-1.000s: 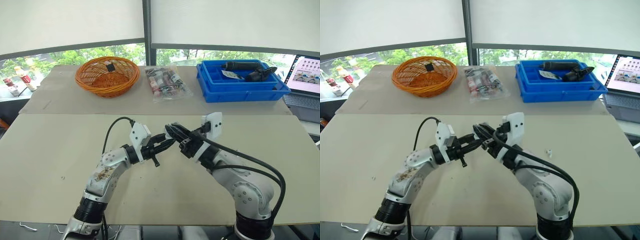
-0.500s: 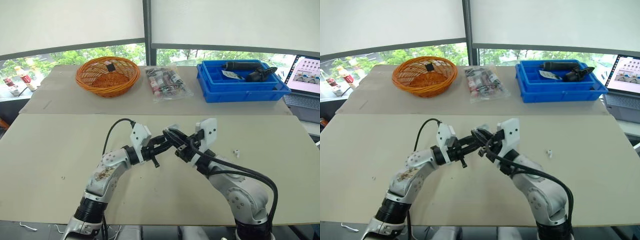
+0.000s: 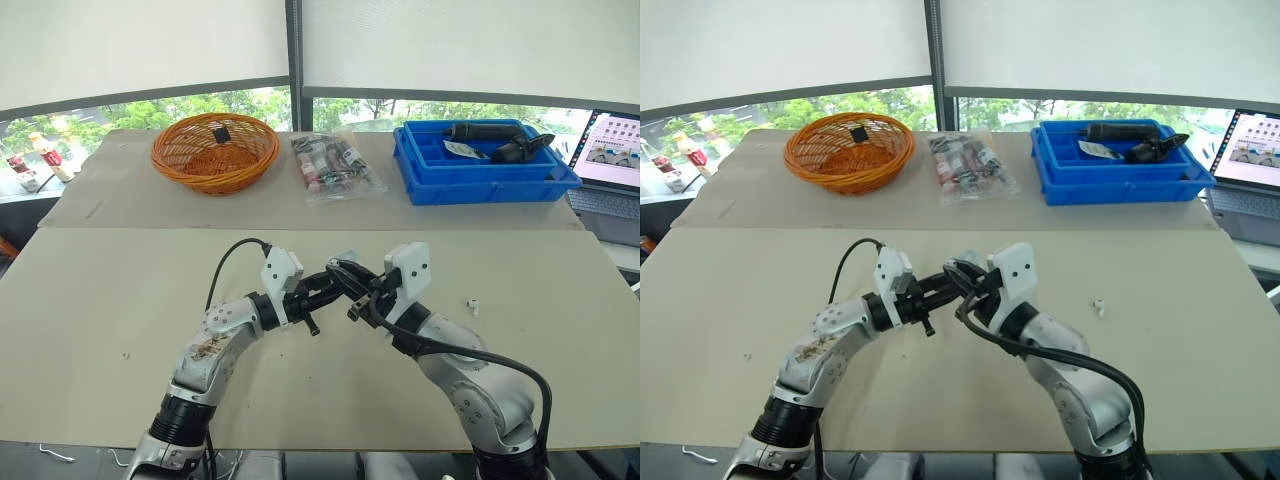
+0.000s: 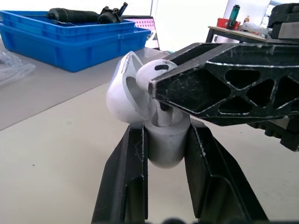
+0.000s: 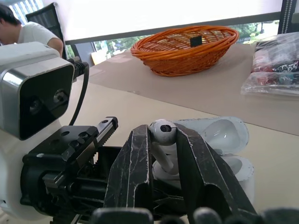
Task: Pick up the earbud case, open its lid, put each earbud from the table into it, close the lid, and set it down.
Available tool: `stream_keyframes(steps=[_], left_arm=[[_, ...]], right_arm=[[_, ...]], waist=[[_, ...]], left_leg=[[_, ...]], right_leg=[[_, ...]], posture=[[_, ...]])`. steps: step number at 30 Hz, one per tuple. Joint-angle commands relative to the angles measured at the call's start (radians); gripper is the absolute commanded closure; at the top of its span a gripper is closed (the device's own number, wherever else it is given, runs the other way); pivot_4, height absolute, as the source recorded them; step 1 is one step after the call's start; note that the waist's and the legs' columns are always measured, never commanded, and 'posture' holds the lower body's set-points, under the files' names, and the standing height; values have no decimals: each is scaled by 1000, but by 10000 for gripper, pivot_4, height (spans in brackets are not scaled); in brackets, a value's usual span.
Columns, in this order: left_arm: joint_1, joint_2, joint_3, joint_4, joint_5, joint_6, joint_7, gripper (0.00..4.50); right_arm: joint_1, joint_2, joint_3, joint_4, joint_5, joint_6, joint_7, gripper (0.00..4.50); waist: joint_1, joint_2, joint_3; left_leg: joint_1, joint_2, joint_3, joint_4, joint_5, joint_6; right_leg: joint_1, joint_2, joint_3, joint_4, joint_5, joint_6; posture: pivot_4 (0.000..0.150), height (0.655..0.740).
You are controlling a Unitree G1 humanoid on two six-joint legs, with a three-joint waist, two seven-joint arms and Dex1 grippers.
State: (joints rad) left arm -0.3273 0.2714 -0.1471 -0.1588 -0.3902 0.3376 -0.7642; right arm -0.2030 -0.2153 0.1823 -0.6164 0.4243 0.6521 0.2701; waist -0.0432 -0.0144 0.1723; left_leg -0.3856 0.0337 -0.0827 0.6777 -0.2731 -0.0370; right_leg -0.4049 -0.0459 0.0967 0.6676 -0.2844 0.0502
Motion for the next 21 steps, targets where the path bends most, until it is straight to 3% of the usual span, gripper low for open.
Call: stream_keyframes(steps=[1, 2, 11, 18, 21], left_arm=[[-36, -8, 28, -46, -28, -12, 6, 39244], [-37, -8, 28, -47, -28, -11, 6, 39244], [-29, 2, 26, -58, -24, -8, 6, 39244], [-19, 11, 29, -52, -19, -13, 3, 39244], [-13, 19, 28, -47, -10, -27, -4, 39244]], right_arm=[[16, -1, 32, -2, -20, -21, 12, 36296], [17, -1, 33, -1, -28, -25, 10, 31108], [22, -18, 30, -41, -66, -61, 13, 465], [29, -101, -38, -147, -8, -1, 43, 0], [64, -191, -138, -226, 46, 19, 102, 0]], waist=[[0, 0, 0], [0, 0, 0], [1, 0, 0], [1, 0, 0], [1, 0, 0]], left_leg=[[0, 0, 0, 0, 0, 0], [0, 0, 0, 0, 0, 0], [0, 0, 0, 0, 0, 0], [0, 0, 0, 0, 0, 0], [0, 0, 0, 0, 0, 0]], right_leg=[[0, 0, 0, 0, 0, 0], [0, 0, 0, 0, 0, 0], [0, 0, 0, 0, 0, 0], [0, 0, 0, -1, 0, 0], [0, 0, 0, -1, 0, 0]], posture=[[1500, 7114], [1500, 7114], [1500, 7114], [1500, 7114], [1500, 7114]])
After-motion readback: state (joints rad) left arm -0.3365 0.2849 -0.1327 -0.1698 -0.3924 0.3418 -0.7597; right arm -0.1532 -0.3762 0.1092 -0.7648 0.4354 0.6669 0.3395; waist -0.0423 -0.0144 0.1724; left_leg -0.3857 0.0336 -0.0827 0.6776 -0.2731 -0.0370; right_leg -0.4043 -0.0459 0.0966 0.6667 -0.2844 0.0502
